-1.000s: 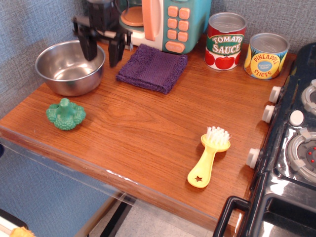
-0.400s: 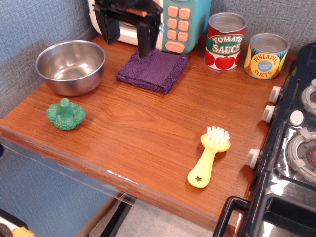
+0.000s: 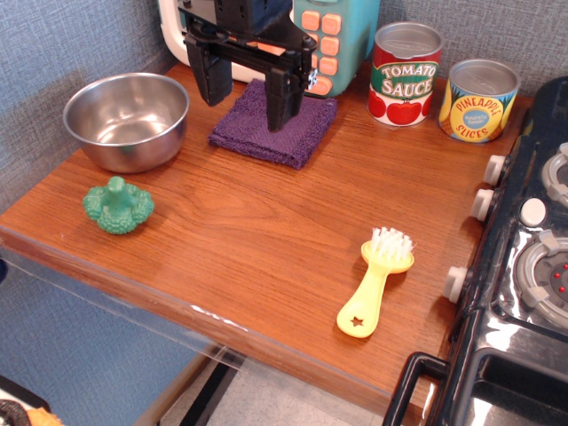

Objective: Move the bowl so that it's directly in front of the microwave and behind the green pepper.

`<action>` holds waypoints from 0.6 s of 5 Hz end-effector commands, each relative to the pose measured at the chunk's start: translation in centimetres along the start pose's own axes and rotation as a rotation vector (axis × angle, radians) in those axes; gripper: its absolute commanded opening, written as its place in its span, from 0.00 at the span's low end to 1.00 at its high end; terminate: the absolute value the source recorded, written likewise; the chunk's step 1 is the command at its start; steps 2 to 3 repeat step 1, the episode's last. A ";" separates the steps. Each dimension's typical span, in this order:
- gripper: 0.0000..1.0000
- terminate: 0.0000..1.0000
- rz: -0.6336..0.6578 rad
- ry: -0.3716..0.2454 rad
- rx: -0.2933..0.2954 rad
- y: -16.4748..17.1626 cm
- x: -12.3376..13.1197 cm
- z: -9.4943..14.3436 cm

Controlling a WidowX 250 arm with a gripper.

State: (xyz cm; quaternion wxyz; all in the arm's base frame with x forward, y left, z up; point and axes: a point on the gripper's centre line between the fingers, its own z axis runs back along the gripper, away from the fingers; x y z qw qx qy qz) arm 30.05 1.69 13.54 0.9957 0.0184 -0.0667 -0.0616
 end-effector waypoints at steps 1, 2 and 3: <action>1.00 1.00 -0.005 -0.052 0.008 0.7 -0.8 1.7; 1.00 1.00 -0.005 -0.052 0.008 0.7 -0.8 1.7; 1.00 1.00 -0.005 -0.052 0.008 0.7 -0.8 1.7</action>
